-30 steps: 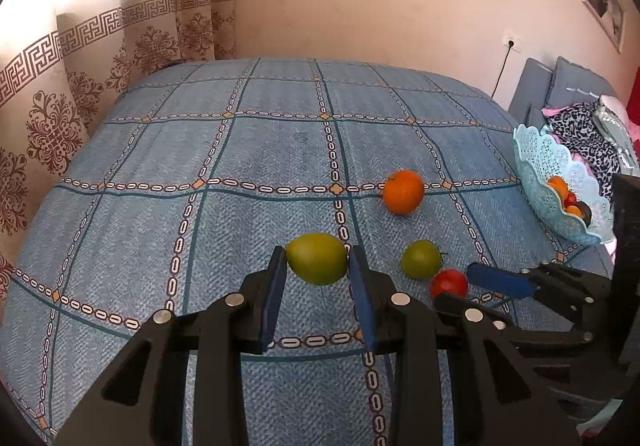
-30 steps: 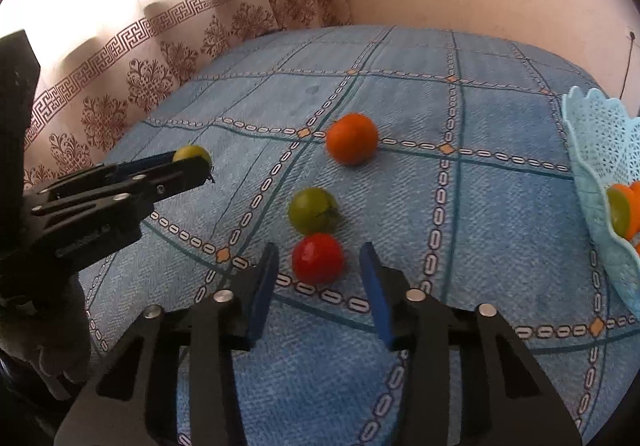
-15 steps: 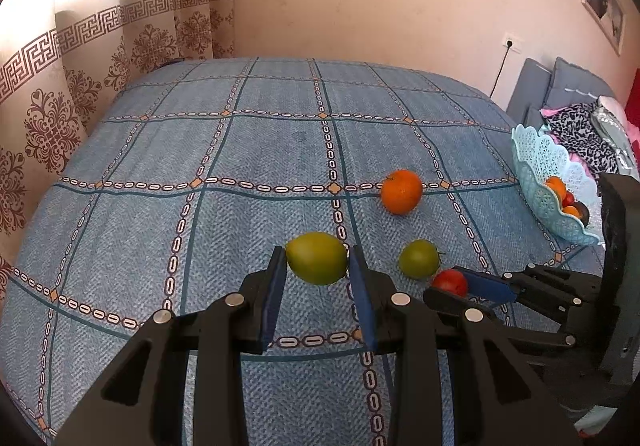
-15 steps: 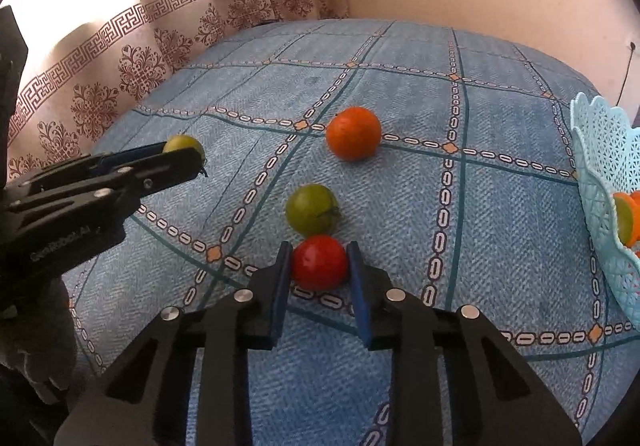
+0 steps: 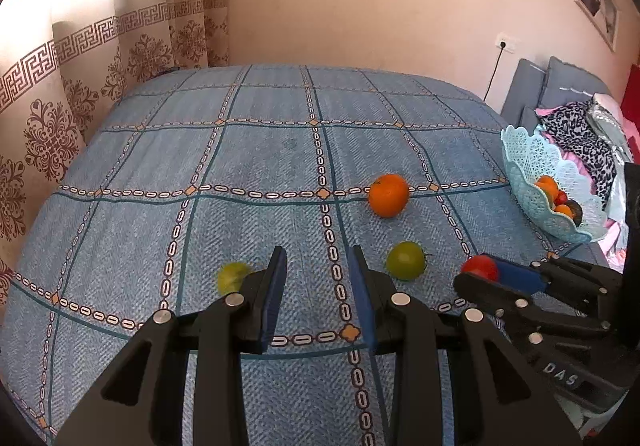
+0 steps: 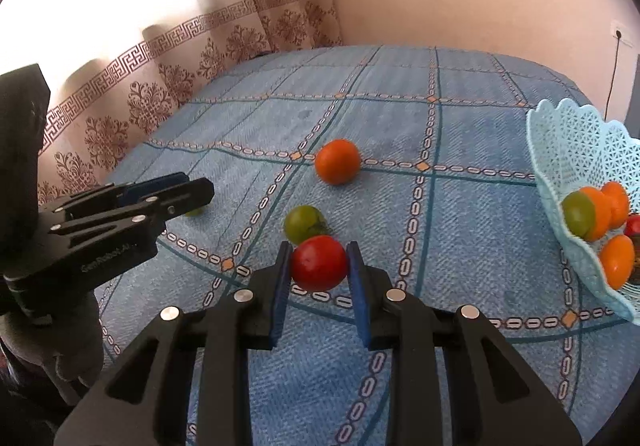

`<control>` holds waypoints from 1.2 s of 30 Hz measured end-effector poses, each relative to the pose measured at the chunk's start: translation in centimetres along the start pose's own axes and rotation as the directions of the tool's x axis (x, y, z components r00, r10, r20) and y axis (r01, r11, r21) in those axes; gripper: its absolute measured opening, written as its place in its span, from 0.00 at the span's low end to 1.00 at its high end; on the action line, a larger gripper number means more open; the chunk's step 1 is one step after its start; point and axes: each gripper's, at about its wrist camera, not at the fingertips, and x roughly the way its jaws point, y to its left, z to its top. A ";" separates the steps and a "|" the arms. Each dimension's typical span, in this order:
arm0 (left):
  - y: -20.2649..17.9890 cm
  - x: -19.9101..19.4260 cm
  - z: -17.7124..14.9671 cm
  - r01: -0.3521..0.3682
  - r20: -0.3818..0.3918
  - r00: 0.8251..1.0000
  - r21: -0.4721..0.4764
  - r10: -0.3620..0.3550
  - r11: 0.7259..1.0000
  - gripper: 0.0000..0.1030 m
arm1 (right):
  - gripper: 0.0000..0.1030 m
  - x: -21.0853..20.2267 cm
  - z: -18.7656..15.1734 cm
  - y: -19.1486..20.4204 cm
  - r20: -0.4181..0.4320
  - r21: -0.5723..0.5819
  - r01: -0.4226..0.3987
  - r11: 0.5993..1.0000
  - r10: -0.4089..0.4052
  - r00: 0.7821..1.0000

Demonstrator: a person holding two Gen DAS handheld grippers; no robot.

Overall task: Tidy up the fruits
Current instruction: 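Grasp a yellow-green lime with the left tool while the right tool grasps a red tomato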

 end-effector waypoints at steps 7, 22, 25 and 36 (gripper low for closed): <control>0.5 0.2 -0.2 -0.010 -0.014 1.000 -0.014 0.010 1.000 0.33 | 0.27 -1.3 -0.1 -0.6 0.038 0.018 -0.001 1.000 0.000 0.999; 0.3 3.0 -1.8 0.029 -0.114 0.993 -0.021 -0.031 0.999 0.42 | 0.27 -2.0 0.0 -1.5 0.061 0.043 -0.006 0.999 0.004 0.998; 0.2 3.2 -1.9 0.027 -0.121 0.992 -0.016 -0.029 1.000 0.41 | 0.27 -2.0 0.0 -1.6 0.061 0.045 -0.005 0.999 0.002 0.998; 0.3 2.6 -2.7 0.003 -0.128 0.992 -0.014 -0.005 1.000 0.26 | 0.27 -2.9 0.2 -2.1 0.089 0.058 -0.002 0.998 -0.003 0.996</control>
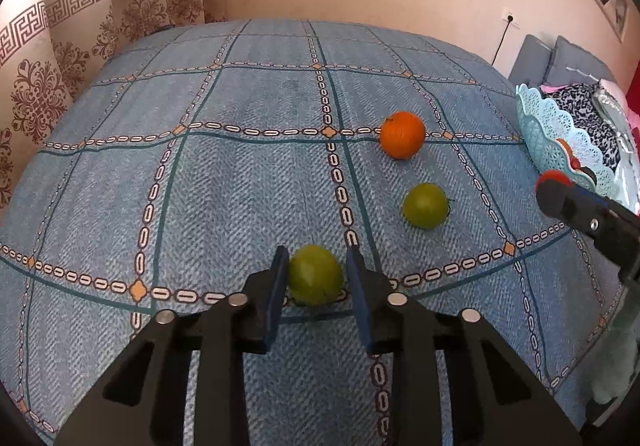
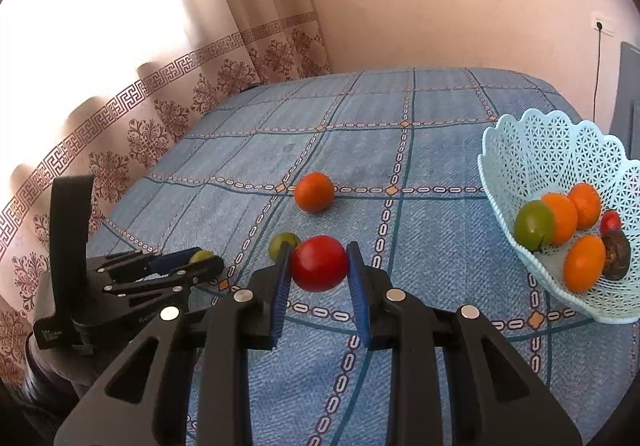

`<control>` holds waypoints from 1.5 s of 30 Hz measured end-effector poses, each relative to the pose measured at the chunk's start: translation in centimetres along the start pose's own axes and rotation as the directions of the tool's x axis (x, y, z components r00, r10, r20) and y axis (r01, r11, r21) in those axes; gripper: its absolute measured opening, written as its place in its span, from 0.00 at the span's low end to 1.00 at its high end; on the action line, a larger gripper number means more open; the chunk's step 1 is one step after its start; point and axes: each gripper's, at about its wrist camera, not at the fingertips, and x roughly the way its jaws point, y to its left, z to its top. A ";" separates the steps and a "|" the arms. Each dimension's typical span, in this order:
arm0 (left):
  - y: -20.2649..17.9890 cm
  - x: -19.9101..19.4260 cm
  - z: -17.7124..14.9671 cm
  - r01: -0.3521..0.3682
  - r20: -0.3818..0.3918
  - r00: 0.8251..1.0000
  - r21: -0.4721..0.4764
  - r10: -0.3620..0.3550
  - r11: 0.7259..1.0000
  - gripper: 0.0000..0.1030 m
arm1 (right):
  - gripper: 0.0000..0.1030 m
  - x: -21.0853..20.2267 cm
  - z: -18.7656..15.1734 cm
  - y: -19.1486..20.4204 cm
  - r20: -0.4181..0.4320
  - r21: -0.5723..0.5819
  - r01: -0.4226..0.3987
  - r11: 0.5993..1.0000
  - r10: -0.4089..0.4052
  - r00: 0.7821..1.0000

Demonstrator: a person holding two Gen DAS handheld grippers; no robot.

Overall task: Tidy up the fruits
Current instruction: 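Grasp a yellow-green lime with the left tool while the right tool grasps a red tomato, then carry the lime and red tomato over the blue basket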

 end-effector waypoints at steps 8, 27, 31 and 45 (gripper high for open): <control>-0.9 -1.8 0.4 0.012 0.047 0.999 0.021 -0.013 1.000 0.26 | 0.27 -1.5 0.7 -0.3 0.041 0.008 0.004 1.000 -0.005 0.999; -11.8 -5.0 6.2 0.130 0.165 0.971 0.231 -0.170 0.964 0.26 | 0.27 -7.5 3.9 -7.9 0.193 0.181 0.135 0.974 -0.169 0.966; -14.3 -4.7 7.2 0.163 0.166 0.963 0.274 -0.213 0.948 0.26 | 0.27 -8.3 4.1 -10.6 0.195 0.250 0.171 0.953 -0.222 0.955; -20.5 -2.3 8.9 0.278 0.112 0.936 0.349 -0.334 0.895 0.26 | 0.27 -7.9 3.5 -16.0 0.138 0.390 0.232 0.891 -0.306 0.942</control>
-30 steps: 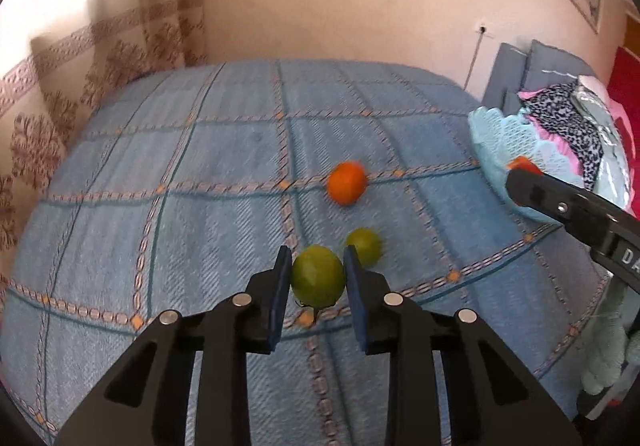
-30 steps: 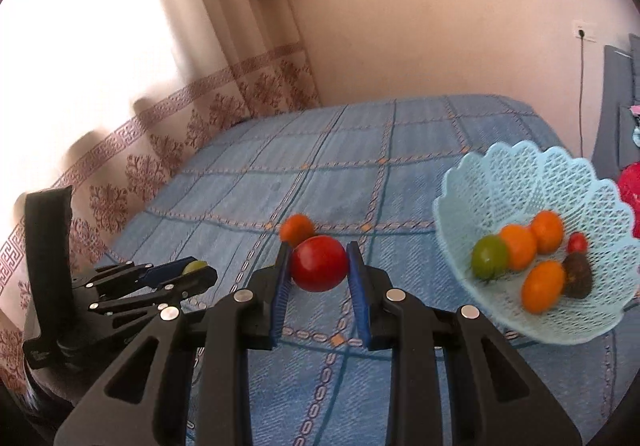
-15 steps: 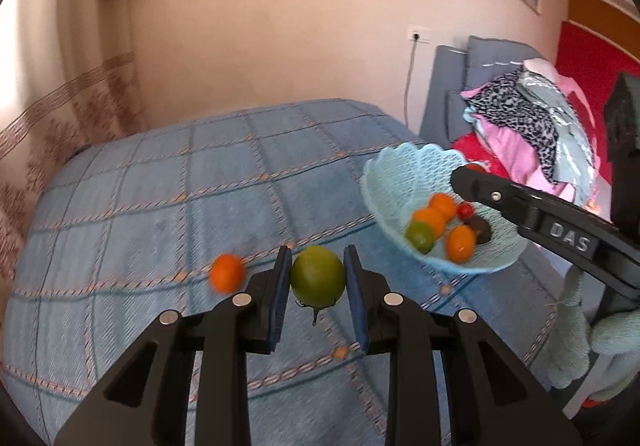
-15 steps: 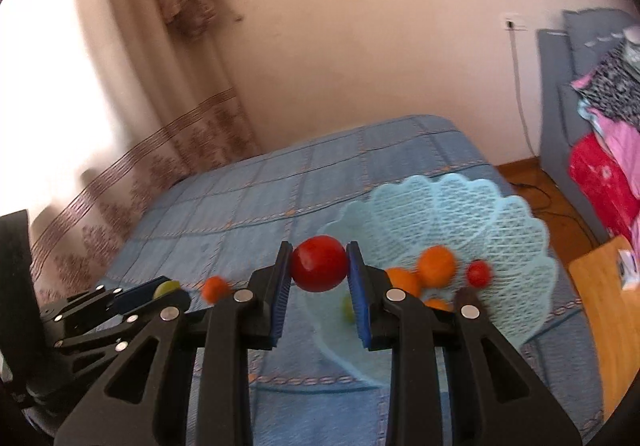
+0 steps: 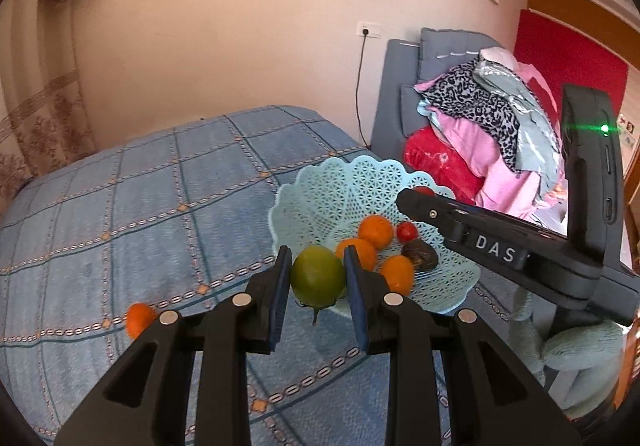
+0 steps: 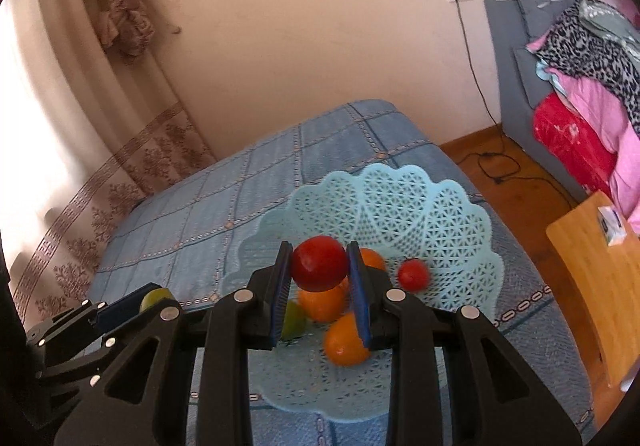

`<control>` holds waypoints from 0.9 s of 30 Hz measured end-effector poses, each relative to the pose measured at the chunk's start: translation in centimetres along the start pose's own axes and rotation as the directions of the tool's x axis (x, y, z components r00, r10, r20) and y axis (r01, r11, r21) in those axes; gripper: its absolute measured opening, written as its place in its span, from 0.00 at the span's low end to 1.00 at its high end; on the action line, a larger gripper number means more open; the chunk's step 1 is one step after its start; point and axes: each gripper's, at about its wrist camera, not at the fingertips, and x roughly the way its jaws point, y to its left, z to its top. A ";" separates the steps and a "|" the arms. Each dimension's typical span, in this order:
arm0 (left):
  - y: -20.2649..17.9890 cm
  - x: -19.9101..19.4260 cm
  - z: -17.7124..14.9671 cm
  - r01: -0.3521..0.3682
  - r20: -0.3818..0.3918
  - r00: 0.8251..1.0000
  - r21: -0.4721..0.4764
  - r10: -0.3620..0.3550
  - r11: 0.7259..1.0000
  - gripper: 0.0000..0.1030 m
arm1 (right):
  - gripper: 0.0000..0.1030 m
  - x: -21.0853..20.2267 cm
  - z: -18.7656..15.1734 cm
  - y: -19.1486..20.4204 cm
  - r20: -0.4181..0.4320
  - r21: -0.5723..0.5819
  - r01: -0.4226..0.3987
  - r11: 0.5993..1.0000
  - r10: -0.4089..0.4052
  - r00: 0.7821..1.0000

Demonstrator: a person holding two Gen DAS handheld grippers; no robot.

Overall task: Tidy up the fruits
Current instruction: 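Carry the lime and red tomato over the blue basket, then open both tools to drop the lime and tomato into the basket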

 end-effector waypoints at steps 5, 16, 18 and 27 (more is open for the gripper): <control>-0.3 1.3 0.0 0.030 -0.023 0.999 -0.006 -0.030 1.000 0.26 | 0.27 0.5 0.1 -1.0 -0.011 0.029 0.022 0.999 -0.022 1.000; -1.0 3.2 -0.3 0.079 -0.065 0.995 -0.032 -0.081 0.996 0.49 | 0.52 0.5 0.3 -2.5 0.003 0.105 0.050 0.993 -0.051 0.999; -0.9 3.1 -0.3 0.066 -0.054 0.996 -0.032 -0.068 0.997 0.53 | 0.52 0.3 0.4 -2.5 0.012 0.105 0.050 0.993 -0.051 0.999; 0.5 2.5 -0.1 0.035 -0.049 0.998 -0.067 -0.039 0.997 0.54 | 0.54 -0.4 0.3 -2.0 0.030 0.098 0.040 0.994 -0.043 0.999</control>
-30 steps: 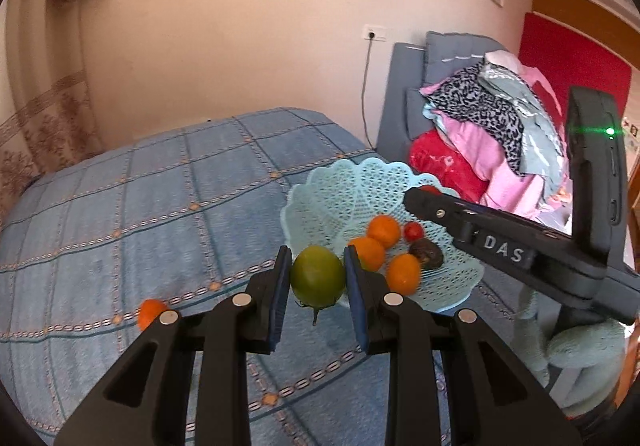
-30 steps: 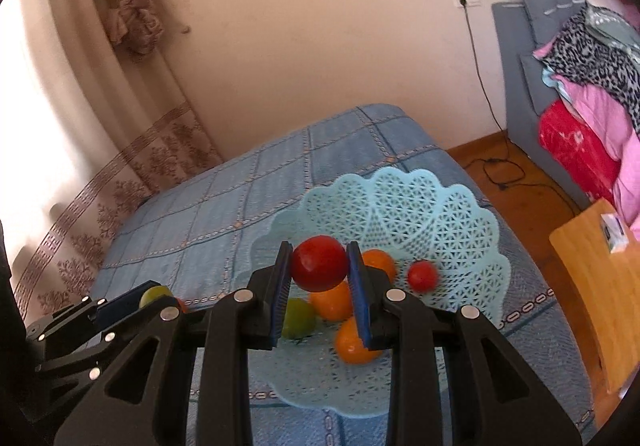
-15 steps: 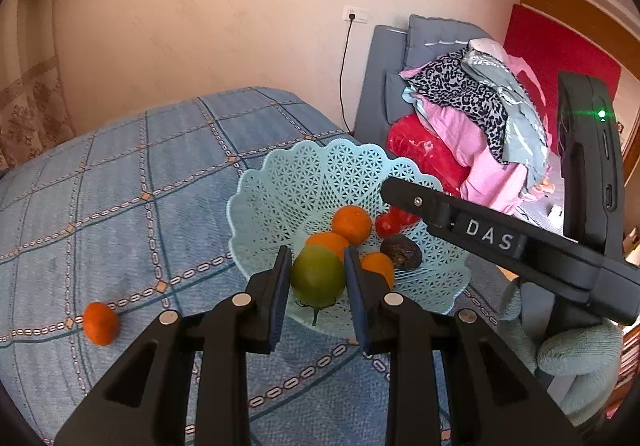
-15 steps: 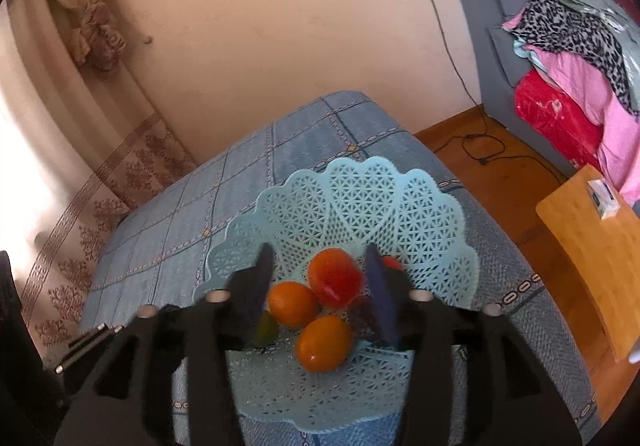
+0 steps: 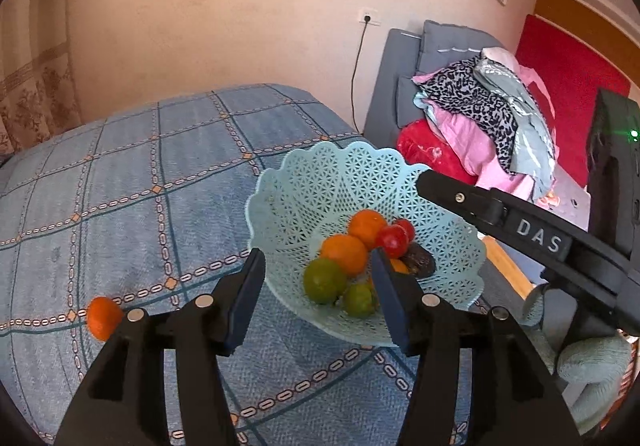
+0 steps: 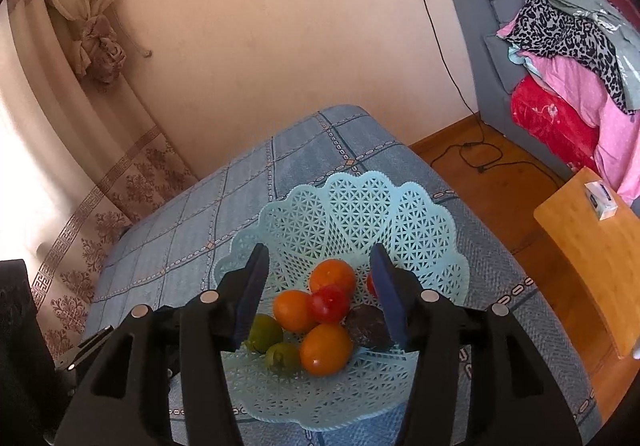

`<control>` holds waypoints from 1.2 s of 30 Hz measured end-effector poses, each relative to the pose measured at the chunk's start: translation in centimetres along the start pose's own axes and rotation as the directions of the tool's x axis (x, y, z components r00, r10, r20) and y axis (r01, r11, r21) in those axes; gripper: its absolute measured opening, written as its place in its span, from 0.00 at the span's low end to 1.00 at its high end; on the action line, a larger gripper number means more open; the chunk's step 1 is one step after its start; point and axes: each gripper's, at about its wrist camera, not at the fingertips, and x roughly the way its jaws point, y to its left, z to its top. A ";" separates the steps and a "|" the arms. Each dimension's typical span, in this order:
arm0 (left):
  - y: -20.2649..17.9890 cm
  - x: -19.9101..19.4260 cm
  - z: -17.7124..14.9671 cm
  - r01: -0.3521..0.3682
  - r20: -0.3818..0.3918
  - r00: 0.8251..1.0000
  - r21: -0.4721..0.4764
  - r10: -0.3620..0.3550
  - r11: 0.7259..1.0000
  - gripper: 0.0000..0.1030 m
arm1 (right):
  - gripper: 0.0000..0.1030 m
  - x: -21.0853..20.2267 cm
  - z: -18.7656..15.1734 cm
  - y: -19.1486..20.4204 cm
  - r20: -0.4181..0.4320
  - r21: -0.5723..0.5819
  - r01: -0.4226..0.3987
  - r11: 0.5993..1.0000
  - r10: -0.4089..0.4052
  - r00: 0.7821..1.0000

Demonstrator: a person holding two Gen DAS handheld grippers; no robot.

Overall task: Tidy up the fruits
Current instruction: 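Open both tools to drop the lime and tomato into the basket, then lower the left tool onto the last orange and close it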

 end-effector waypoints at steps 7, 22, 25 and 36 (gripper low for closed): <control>1.6 -0.6 0.2 -0.050 0.003 0.999 -0.031 0.050 0.998 0.69 | 0.59 -0.5 -0.1 0.6 0.017 -0.012 -0.012 1.000 0.012 1.000; 8.3 -3.1 0.7 -0.159 -0.008 0.987 -0.129 0.159 0.979 0.81 | 0.68 -0.7 -0.9 2.7 0.012 -0.068 -0.083 0.994 0.084 0.996; 9.6 -3.5 0.3 -0.174 -0.012 0.985 -0.145 0.174 0.974 0.81 | 0.73 -0.6 -1.4 3.4 0.010 -0.083 -0.100 0.991 0.101 0.995; 12.7 -2.5 -1.2 -0.226 -0.068 0.974 -0.190 0.217 0.955 0.81 | 0.74 0.3 -3.5 6.3 -0.038 -0.163 -0.159 0.974 0.155 0.987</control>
